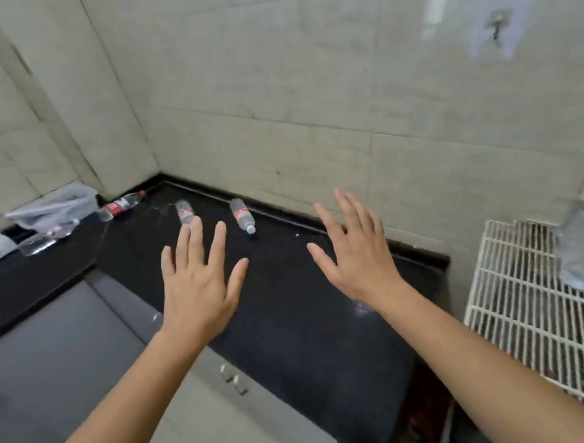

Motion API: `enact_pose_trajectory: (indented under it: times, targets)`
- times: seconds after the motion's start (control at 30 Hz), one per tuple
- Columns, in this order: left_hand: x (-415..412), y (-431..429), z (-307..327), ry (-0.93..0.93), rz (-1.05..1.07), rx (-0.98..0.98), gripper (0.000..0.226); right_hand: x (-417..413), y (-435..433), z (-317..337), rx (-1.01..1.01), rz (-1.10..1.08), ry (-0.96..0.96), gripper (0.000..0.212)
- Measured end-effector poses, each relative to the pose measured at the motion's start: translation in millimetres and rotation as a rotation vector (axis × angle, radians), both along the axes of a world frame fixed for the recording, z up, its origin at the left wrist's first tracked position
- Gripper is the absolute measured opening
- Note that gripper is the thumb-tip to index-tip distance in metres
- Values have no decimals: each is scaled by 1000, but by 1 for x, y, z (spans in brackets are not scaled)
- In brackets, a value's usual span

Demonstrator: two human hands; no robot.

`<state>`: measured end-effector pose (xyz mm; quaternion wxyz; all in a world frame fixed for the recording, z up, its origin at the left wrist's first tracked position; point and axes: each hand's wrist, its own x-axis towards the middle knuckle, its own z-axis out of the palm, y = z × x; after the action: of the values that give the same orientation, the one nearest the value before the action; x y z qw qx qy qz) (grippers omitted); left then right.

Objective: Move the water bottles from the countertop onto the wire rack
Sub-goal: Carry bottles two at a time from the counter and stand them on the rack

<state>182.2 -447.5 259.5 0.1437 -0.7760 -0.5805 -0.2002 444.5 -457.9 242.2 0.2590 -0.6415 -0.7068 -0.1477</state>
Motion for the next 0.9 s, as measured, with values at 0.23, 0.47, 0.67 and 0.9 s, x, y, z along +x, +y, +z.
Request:
enact_pose_trajectory:
  times: [0.23, 0.47, 0.67, 0.9]
  targets:
    - [-159, 22, -4, 68, 129, -57, 71, -157, 64, -11, -93, 79, -28, 69]
    - [-220, 75, -16, 76, 150, -103, 71, -220, 120, -18, -90, 150, -59, 69]
    - [-231, 160, -31, 93, 92, -113, 70, -231, 193, -38, -118, 110, -23, 68]
    - [-229, 316, -40, 135, 59, -202, 74, -227, 321, -58, -152, -8, 43, 69]
